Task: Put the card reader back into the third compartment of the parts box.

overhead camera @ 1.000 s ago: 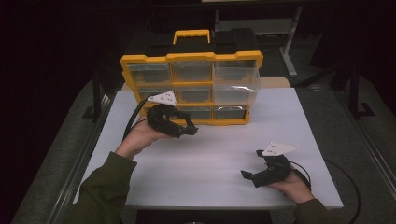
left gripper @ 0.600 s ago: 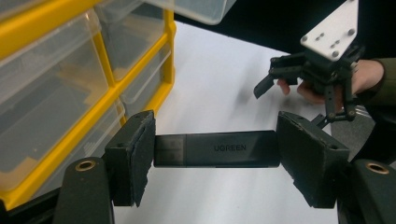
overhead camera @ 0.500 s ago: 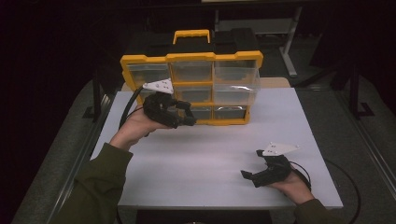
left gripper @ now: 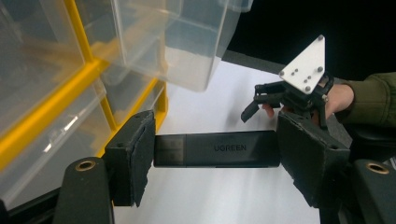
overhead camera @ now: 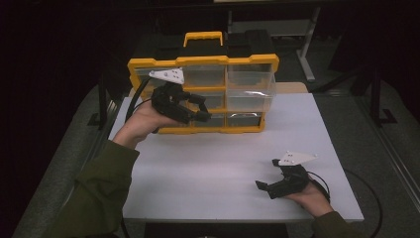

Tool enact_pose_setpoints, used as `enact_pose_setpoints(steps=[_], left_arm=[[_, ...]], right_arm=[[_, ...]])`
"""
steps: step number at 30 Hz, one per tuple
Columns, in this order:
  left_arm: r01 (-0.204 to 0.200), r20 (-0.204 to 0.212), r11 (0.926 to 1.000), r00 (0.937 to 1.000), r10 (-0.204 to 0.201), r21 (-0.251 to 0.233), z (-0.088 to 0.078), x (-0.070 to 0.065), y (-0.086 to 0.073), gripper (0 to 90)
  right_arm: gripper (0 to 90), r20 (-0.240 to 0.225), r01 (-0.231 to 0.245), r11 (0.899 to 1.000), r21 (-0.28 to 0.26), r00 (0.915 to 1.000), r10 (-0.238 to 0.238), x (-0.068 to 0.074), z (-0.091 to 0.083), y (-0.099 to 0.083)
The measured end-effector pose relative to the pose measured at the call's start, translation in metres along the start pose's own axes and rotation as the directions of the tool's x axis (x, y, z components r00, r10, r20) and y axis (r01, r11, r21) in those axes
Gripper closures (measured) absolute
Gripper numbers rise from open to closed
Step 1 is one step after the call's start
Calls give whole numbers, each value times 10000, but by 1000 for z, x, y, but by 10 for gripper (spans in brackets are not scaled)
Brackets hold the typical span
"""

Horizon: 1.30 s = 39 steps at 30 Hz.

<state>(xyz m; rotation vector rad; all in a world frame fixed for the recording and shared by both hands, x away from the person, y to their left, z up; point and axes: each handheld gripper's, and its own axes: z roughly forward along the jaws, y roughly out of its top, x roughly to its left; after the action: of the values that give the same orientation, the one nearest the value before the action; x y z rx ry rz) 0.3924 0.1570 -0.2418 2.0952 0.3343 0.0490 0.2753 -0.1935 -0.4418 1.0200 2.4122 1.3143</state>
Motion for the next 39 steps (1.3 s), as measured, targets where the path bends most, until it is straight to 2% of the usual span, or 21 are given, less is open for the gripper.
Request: enact_pose_setpoints(steps=[20,23,32,39], left_arm=[[-570,188,9984,9982,569,22,-11,5,63,304],[-587,238,9982,9980,589,-96,-11,5,73,304],[-759,441,9968,9961,769,-238,-1,6,96,304],[-615,482,9979,9969,625,-228,15,10,104,304]], right_arm=[[0,-22,17,10000,34,10000,-17,0,0,0],[0,-10,1,10000,8,10000,-1,0,0,0],[0,-15,6,10000,24,10000,-6,1,0,0],[0,-30,22,10000,15,10000,-21,1,-1,0]])
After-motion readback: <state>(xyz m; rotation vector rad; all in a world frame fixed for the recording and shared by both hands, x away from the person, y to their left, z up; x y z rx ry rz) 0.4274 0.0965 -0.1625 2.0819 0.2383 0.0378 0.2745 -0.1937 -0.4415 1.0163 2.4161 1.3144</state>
